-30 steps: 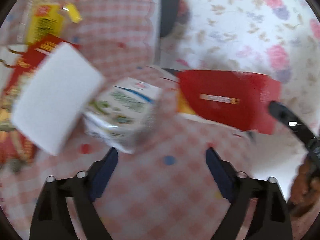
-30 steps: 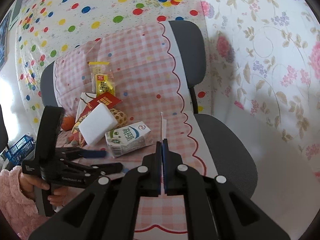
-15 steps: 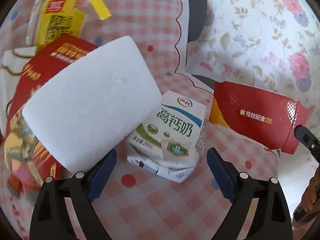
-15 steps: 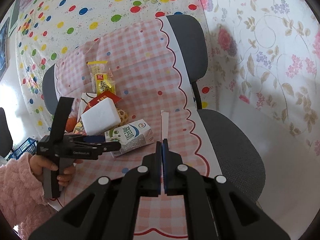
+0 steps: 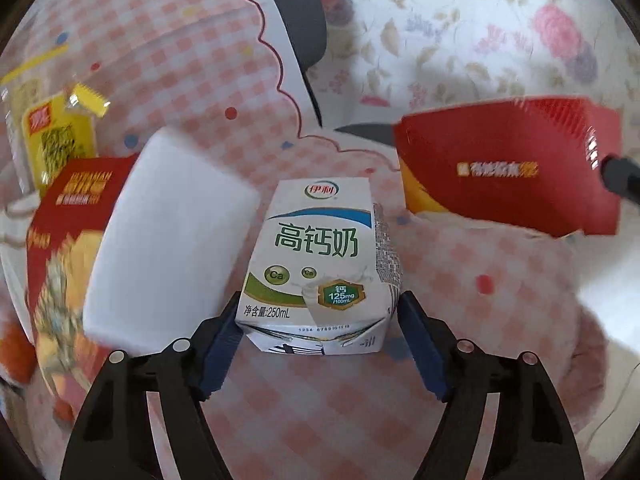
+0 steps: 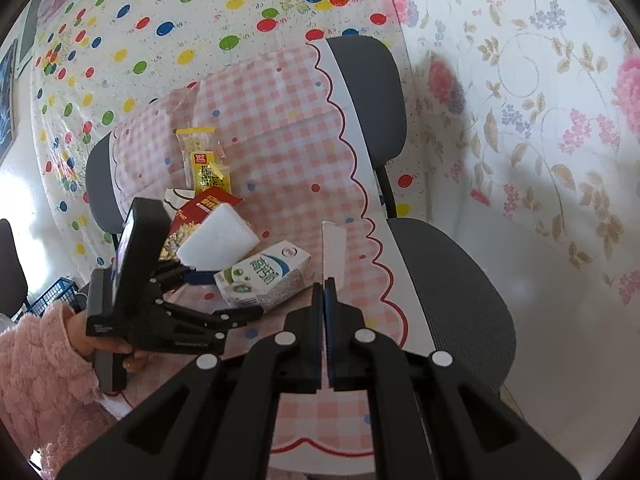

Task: Collect trash
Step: 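Carry the milk carton and red box to the wastebasket and release both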

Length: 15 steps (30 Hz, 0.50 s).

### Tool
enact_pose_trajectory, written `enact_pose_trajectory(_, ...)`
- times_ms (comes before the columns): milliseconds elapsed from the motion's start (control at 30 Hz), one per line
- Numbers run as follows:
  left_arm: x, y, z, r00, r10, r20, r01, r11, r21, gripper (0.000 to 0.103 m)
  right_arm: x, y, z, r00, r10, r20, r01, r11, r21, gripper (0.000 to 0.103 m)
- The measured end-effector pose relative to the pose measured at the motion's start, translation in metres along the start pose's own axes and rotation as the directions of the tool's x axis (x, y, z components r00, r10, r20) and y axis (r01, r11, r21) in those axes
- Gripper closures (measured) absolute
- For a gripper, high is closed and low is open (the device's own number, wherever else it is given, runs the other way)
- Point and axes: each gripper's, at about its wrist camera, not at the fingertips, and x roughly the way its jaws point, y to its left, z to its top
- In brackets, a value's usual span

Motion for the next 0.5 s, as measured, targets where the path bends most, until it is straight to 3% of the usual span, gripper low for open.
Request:
enact_pose_trajectory(233, -0.071, -0.027, -0.033, 0.984, -0.063, 0.165, 0.089, 0.983, -0.161, 0.031, -0.030, 0.013, -0.012, 0.998, -0.051, 0.022, 0.051, 0.999, -0.004, 0.102)
enact_pose_trajectory(367, -0.101, -0.046, -0.048, 0.975, -0.068, 0.210, 0.109, 0.975, -0.192, 0.031, -0.046, 0.019, -0.018, 0.997, -0.069, 0.026, 0.069, 0.998, -0.001, 0.102)
enact_pose_trajectory(500, -0.120, -0.071, -0.061, 0.971, -0.041, 0.236, 0.084, 0.982, -0.171, 0.031, -0.070, 0.026, -0.025, 0.994, -0.107, 0.027, 0.108, 0.994, -0.018, 0.102)
